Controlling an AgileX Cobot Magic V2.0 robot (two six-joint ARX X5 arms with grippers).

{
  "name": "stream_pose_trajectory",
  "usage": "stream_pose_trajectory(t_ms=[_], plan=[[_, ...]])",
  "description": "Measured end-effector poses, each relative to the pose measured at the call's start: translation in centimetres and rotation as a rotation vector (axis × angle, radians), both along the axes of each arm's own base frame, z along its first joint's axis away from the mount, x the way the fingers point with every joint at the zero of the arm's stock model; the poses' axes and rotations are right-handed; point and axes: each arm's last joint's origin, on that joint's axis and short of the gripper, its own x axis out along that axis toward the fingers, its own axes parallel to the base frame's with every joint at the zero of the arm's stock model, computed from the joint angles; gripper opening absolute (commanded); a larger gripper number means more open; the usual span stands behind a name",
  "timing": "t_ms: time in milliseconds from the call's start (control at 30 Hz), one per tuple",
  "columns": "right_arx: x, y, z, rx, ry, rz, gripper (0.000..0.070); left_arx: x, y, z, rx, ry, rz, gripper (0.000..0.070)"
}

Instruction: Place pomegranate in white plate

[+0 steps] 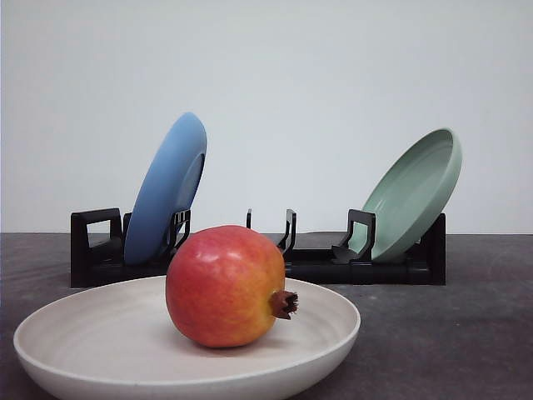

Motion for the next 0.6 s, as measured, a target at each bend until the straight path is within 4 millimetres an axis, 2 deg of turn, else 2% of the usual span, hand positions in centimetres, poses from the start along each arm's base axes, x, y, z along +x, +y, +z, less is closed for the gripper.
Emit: stream_pose_trajectory(t_ms=[600], plan=[[0.00,0.00,0.00,0.000,0.000,0.000,0.0000,0.00,0.00,0.00,-0.036,-0.001,0.006,0.0000]])
